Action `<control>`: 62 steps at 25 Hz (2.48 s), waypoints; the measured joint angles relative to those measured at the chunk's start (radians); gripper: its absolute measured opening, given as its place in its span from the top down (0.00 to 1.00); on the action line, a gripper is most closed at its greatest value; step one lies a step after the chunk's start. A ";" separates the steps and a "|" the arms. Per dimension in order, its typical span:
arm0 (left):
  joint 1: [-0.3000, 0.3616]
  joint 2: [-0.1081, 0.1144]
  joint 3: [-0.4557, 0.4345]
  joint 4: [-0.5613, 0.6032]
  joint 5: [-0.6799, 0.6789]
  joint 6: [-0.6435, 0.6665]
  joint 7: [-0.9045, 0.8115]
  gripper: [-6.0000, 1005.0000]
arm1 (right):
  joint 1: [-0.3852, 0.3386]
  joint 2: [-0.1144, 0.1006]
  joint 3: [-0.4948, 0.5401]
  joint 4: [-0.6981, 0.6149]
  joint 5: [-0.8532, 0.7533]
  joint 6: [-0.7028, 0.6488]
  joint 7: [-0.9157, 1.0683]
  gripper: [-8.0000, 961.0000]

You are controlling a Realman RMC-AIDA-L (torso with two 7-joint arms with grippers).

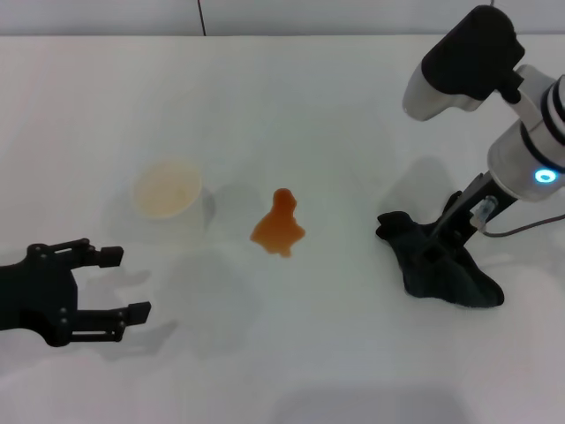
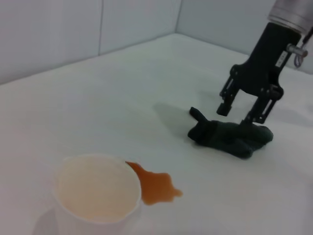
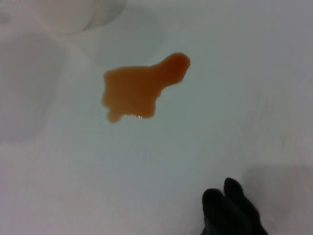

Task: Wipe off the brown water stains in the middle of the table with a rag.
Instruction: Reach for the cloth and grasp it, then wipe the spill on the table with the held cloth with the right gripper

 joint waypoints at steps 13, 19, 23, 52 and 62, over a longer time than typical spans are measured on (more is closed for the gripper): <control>-0.023 -0.014 0.047 0.068 0.047 0.027 0.011 0.12 | 0.011 0.000 -0.016 0.066 -0.003 0.035 0.016 0.40; -0.028 -0.015 0.055 0.066 0.050 0.020 0.011 0.12 | 0.036 0.001 -0.055 0.109 -0.004 0.049 0.016 0.47; -0.028 -0.015 0.055 0.066 0.049 0.019 0.013 0.12 | 0.036 0.000 -0.060 0.114 -0.004 0.063 0.009 0.61; -0.039 -0.017 0.122 0.064 0.030 0.018 0.009 0.12 | 0.305 0.004 -0.217 0.382 0.205 0.413 -0.228 0.91; -0.043 -0.017 0.126 0.064 0.028 0.017 0.009 0.12 | 0.335 0.005 -0.412 0.389 0.302 0.504 -0.245 0.91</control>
